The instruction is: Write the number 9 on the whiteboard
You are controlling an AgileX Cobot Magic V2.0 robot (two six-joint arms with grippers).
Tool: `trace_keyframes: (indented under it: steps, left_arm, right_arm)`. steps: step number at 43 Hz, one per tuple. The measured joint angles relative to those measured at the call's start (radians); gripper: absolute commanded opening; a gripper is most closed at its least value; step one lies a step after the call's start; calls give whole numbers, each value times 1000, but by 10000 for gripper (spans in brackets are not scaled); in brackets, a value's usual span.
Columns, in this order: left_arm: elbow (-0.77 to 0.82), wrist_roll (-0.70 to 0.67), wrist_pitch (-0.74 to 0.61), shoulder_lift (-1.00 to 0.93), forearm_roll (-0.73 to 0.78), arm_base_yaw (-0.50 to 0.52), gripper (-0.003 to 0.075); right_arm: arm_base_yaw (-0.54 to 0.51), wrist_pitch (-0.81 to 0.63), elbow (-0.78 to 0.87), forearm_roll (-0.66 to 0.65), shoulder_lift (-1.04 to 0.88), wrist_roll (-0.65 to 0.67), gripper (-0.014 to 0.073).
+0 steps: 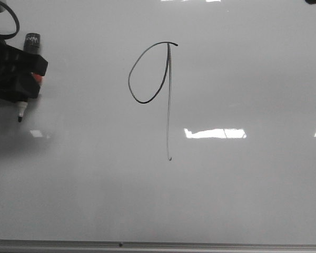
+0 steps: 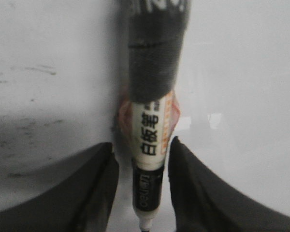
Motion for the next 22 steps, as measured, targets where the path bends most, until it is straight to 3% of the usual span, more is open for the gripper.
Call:
trace_keyframes:
  steps: [9, 16, 22]
  left_arm:
    - [0, 0, 6, 0, -2, 0, 430]
    - [20, 10, 48, -67, 6, 0, 430]
    - [128, 15, 19, -262, 11, -4, 383]
  right_arm:
    - [0, -4, 0, 0, 0, 2, -60]
    - [0, -29, 0, 1, 0, 2, -60]
    - [0, -35, 0, 3, 0, 2, -60]
